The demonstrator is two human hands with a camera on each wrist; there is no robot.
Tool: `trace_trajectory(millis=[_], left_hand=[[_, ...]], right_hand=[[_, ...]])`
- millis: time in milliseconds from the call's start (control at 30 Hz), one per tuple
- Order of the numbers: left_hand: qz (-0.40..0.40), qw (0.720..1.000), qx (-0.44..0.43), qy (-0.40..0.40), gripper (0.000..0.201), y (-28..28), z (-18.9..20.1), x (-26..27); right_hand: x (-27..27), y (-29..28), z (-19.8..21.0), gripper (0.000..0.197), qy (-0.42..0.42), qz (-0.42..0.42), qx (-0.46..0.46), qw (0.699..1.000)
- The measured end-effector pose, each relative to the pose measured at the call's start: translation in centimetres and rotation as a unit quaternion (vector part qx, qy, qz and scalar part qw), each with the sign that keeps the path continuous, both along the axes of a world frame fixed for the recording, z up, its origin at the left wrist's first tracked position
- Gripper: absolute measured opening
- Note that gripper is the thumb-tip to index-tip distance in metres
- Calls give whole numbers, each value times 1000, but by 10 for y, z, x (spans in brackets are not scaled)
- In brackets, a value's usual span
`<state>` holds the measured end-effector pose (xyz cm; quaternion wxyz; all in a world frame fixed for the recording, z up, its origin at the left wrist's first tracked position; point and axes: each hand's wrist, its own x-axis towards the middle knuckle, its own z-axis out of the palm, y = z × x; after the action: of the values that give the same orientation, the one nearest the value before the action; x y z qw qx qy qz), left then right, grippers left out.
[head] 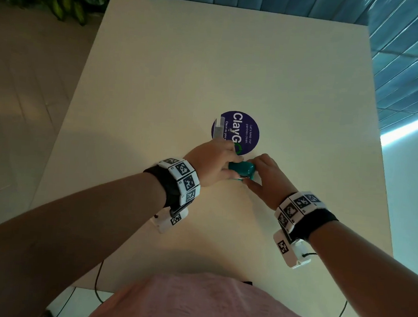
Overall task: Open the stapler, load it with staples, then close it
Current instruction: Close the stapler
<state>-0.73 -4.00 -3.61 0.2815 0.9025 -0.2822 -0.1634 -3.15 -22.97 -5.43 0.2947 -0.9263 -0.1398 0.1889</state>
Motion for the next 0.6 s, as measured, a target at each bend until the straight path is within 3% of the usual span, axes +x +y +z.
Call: trace_trajectory(millis=[167, 333, 467, 600], left_hand=[[-7, 997, 76, -1, 39, -8, 1, 1], [14, 1000, 18, 12, 46, 1, -4, -3], [56, 998, 22, 12, 53, 22, -15, -10], [73, 996, 43, 15, 36, 36, -22, -12]], right_hand=[[0, 0, 0, 30, -4, 1, 3, 1000], [-2, 0, 0, 33, 5, -13, 4, 1000], [-9, -3, 4, 56, 26, -45, 0, 999], [-47, -22, 18, 66, 22, -86, -15, 996]])
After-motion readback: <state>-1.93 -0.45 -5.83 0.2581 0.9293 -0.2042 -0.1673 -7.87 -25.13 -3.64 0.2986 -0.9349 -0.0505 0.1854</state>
